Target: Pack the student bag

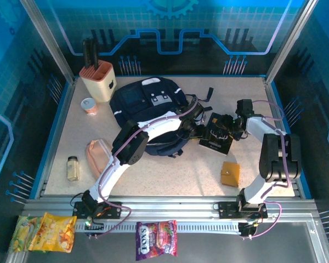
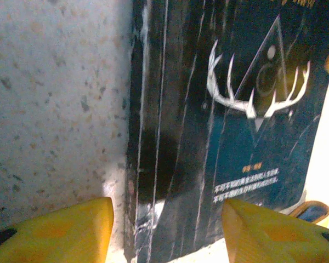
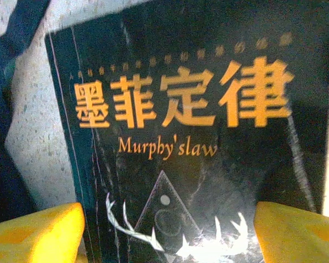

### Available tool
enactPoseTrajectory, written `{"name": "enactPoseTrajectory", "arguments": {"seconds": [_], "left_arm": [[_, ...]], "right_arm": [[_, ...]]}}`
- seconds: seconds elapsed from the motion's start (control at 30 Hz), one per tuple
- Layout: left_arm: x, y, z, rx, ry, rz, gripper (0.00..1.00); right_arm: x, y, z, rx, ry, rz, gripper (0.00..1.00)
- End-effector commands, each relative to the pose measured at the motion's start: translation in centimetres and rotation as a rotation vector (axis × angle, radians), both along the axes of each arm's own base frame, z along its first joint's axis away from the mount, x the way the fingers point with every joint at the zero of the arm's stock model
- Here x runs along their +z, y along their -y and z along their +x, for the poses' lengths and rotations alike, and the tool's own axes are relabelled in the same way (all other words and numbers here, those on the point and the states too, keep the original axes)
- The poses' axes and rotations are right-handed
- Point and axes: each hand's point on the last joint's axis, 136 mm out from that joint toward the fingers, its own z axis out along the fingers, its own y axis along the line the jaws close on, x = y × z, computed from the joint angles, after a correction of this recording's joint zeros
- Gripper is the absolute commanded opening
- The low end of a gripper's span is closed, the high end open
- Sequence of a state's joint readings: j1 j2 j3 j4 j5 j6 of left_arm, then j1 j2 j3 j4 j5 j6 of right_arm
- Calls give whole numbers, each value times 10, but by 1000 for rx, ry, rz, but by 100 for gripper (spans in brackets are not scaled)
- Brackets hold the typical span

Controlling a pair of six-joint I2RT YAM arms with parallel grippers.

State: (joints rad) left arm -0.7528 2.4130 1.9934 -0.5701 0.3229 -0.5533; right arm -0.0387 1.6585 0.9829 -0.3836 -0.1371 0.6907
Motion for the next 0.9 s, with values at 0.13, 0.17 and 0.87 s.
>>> {"name": "enactPoseTrajectory", "arguments": {"seconds": [0.13, 0.17, 0.87], "left_arm": [[-10, 3, 13, 68, -40, 6, 60], [-11, 3, 11, 68, -51, 5, 61], [113, 36, -14, -18, -114, -348, 37]], "right_arm": [[-36, -13, -28, -8, -128, 63, 81], [-39, -14, -30, -13, -137, 69, 81], [-30, -10, -27, -101, -110, 131, 79]]}}
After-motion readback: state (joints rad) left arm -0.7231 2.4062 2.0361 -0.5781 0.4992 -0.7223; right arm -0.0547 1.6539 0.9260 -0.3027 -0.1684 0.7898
